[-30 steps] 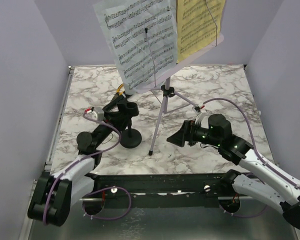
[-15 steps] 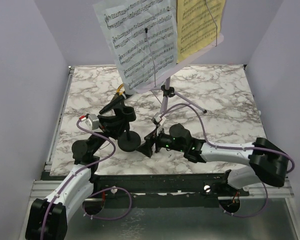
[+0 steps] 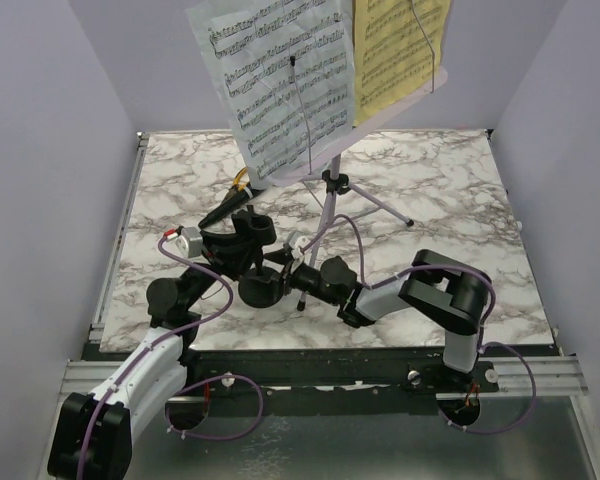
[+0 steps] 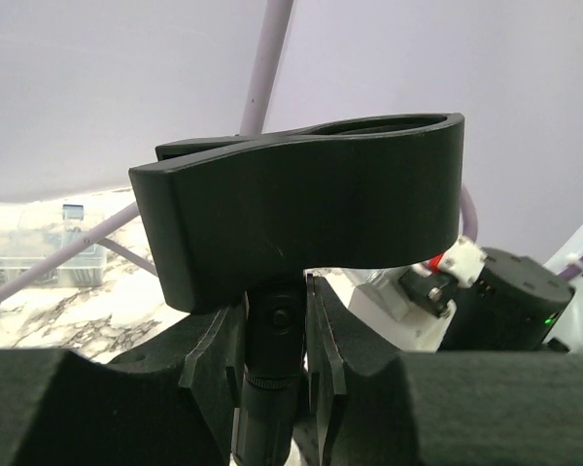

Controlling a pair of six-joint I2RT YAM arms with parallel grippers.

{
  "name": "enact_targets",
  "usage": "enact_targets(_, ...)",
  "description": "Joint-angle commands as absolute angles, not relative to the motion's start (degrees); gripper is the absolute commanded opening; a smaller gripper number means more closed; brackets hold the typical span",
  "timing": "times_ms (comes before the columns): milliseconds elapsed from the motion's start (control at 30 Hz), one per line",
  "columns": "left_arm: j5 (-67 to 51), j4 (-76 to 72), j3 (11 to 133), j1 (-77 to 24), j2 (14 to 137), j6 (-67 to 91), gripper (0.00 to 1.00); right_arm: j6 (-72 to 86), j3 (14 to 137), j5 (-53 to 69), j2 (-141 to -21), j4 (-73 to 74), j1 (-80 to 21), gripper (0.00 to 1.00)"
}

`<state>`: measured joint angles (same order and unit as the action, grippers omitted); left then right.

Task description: Set up the instrument practice props

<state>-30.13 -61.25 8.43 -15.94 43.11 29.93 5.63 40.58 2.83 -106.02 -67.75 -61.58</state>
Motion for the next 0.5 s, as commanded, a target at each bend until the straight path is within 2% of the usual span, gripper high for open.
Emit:
enact_targets(0,-29.22,-66.89,8.62,-16.44,42.16,31.11,0.05,3.22,40.1,-2.63,-113.08,-79.67,-62.06,0.7)
enact_targets(200,-29.21,-67.32,8.44,-16.61,41.82,31.2,0.05,-2.12,35.41,-7.36,-123.51,-92.32,-62.95,0.56)
enact_targets(267,-29.29,-67.5,8.44,-16.7,42.01,31.2,0.05,-3.59,33.58,-7.42,-126.31,-99.74,-63.21,0.55)
enact_targets(333,-29.47,-67.46,8.44,-16.79,42.34,31.13,0.05,-3.54,33.56,-7.59,-126.63,-101.13,-63.22,0.59)
enact_targets(467,-29.68,-67.41,8.36,-17.05,42.88,30.68,0.06,-4.21,35.57,-4.5,-123.05,-94.11,-63.24,0.71)
